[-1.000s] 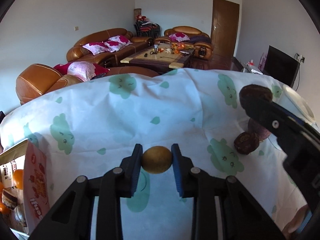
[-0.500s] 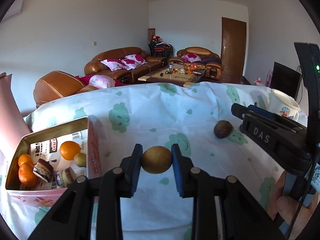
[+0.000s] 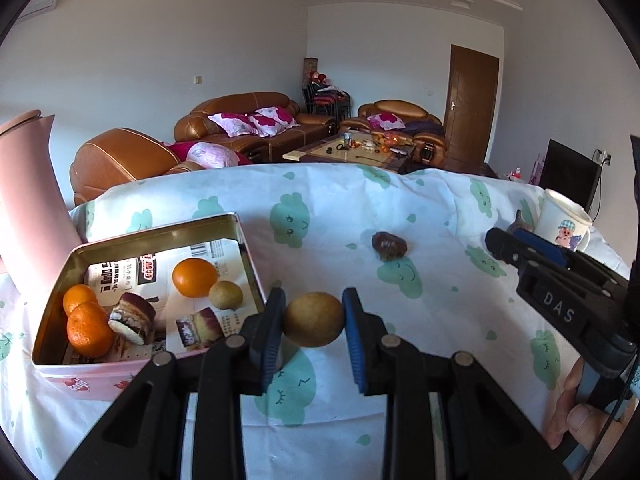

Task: Organize fruits
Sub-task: 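Carry the yellow fruit and mangosteen into the tin and open both tools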

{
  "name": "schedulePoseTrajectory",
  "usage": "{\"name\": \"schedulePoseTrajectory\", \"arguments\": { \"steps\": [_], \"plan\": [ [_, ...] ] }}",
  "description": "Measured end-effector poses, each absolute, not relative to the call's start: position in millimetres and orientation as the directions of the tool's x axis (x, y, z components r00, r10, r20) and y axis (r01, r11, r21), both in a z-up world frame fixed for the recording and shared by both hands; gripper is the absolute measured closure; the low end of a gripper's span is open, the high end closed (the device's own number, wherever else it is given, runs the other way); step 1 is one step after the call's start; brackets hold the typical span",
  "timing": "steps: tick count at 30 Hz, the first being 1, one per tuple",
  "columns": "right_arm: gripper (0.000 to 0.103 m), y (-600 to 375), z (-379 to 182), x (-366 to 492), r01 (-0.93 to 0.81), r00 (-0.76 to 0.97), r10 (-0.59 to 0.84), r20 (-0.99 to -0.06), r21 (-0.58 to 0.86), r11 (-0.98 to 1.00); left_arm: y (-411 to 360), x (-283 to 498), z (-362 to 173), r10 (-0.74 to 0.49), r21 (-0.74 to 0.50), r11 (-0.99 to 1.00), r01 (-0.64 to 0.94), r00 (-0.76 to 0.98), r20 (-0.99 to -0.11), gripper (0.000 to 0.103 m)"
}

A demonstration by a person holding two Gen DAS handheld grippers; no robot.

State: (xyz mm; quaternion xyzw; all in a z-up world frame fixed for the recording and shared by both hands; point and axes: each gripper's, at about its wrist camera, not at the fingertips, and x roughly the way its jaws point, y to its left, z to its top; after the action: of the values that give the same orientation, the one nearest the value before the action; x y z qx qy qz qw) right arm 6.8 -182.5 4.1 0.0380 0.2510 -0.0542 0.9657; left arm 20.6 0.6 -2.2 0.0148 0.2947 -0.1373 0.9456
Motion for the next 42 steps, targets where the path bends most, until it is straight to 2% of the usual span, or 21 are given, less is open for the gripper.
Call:
{"name": "schedulePoseTrajectory", "arguments": {
  "steps": [5, 7, 10, 11, 17, 19, 23, 30, 37, 42],
  "plan": [
    [0.067, -175.4, -5.0, 29.8, 0.028, 0.828, 0.058, -0.558, 0.144, 0.989, 17.3, 19.0, 4.9, -0.284, -0.093, 0.956, 0.279, 0.794, -0.537, 0.072],
    [0.063, -169.5, -9.5, 45.4, 0.005, 0.798, 0.093, -0.595, 0.161, 0.987, 24.3, 18.1, 9.3, -0.307, -0.112, 0.95, 0.293, 0.797, -0.52, 0.072],
    [0.036, -158.4, -14.0, 69.7, 0.0, 0.77, 0.109, -0.628, 0.171, 0.985, 33.8, 17.1, 16.9, -0.348, -0.144, 0.937, 0.319, 0.8, -0.488, 0.072],
    [0.035, -155.7, -16.5, 79.2, 0.004, 0.76, 0.106, -0.641, 0.168, 0.986, 36.9, 16.6, 18.9, -0.36, -0.154, 0.932, 0.327, 0.802, -0.477, 0.072],
    [0.037, -137.5, -40.9, 129.3, 0.027, 0.653, 0.047, -0.756, 0.086, 0.996, 44.1, 18.6, 23.0, -0.357, -0.155, 0.934, 0.323, 0.808, -0.469, 0.072],
    [0.063, -133.8, -42.4, 131.7, 0.03, 0.645, 0.033, -0.763, 0.068, 0.997, 46.0, 21.9, 21.1, -0.349, -0.157, 0.937, 0.312, 0.803, -0.483, 0.072],
    [0.063, -133.0, -35.6, 119.6, 0.064, 0.683, -0.015, -0.73, 0.04, 0.997, 51.6, 24.6, 20.3, -0.35, -0.176, 0.937, 0.303, 0.798, -0.491, 0.072],
    [0.063, -135.2, -14.1, 56.0, 0.107, 0.793, -0.006, -0.609, 0.13, 0.986, 58.0, 30.5, 18.5, -0.26, -0.123, 0.965, 0.23, 0.815, -0.517, 0.072],
    [0.063, -101.1, 14.0, 19.0, 0.051, 0.855, 0.031, -0.517, 0.143, 0.988, 70.8, 36.8, 18.7, -0.172, -0.059, 0.985, 0.165, 0.843, -0.509, 0.072],
    [0.063, -73.9, 24.2, 10.4, -0.005, 0.868, 0.075, -0.491, 0.142, 0.99, 89.6, 40.9, 18.9, -0.134, -0.056, 0.991, 0.123, 0.855, -0.501, 0.072]
  ]
}}
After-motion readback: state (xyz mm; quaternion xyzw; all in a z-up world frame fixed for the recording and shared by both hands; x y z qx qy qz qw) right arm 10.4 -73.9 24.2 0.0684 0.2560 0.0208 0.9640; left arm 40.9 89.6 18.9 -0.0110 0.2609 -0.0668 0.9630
